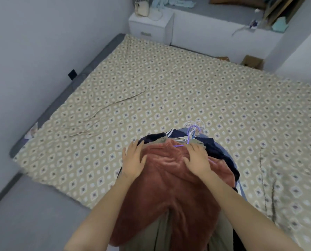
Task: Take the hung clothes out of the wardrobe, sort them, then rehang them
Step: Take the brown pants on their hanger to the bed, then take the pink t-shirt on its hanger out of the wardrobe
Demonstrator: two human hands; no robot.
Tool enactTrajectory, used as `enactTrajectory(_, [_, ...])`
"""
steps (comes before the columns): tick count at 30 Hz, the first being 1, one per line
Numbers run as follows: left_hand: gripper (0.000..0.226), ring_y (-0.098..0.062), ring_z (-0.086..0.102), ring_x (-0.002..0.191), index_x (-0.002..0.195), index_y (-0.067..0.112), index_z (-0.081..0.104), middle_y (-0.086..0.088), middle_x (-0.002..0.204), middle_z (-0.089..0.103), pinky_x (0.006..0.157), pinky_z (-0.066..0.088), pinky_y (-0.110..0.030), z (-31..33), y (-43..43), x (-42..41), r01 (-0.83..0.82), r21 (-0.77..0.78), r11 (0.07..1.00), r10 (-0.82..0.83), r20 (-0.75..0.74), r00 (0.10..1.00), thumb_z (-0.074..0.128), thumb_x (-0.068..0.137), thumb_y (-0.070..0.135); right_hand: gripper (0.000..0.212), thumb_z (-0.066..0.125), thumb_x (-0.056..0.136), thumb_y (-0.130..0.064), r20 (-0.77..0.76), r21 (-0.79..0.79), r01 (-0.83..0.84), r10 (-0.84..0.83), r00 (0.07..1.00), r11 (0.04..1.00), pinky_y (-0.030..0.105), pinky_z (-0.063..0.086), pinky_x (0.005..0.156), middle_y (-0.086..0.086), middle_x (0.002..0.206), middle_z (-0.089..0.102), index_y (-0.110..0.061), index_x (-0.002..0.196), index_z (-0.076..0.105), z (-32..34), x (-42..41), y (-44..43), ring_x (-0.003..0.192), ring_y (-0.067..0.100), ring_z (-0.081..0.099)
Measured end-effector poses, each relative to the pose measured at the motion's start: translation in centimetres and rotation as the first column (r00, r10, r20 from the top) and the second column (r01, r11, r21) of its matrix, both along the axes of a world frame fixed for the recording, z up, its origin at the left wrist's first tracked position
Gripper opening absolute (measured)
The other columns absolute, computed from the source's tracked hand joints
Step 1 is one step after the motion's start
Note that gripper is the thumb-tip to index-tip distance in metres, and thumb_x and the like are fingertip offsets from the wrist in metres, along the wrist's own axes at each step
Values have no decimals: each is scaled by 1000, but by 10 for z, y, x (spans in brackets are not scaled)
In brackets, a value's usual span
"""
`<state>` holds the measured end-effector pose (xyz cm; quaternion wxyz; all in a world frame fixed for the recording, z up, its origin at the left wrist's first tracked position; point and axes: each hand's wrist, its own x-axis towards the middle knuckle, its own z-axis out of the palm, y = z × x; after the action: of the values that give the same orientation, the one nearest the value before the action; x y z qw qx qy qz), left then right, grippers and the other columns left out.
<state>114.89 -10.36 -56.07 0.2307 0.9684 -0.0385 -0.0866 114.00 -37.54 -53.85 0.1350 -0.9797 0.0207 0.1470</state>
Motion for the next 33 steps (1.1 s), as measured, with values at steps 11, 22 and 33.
enactTrajectory(11, [73, -26, 19, 150, 153, 24, 32, -3, 161, 28, 119, 3, -53, 76, 148, -182, -612, 63, 788, 604, 106, 790, 27, 89, 60, 67, 48, 97, -47, 123, 14, -538, 533, 837, 843, 44, 17, 118, 7, 159, 25, -25, 154, 21, 83, -8, 186, 147, 29, 19])
enactTrajectory(22, [66, -21, 11, 152, 156, 26, 26, 0, 164, 19, 120, 3, -52, 121, 240, -439, -950, 70, 305, 929, 197, 313, 51, 97, 43, 68, 52, 95, -47, 178, 14, -922, 907, 382, 386, 44, 21, 117, 7, 157, 27, -26, 153, 25, 129, -175, 405, 145, 28, 22])
enactTrajectory(33, [69, -20, 7, 153, 157, 28, 21, 3, 165, 15, 121, -2, -50, 146, 260, -737, -989, 57, -136, 963, 242, -118, 50, 98, 49, 67, 45, 99, -48, 181, 23, -999, 983, -39, -44, 43, 15, 119, 6, 161, 18, -27, 155, 17, 159, -440, 538, 148, 28, 13])
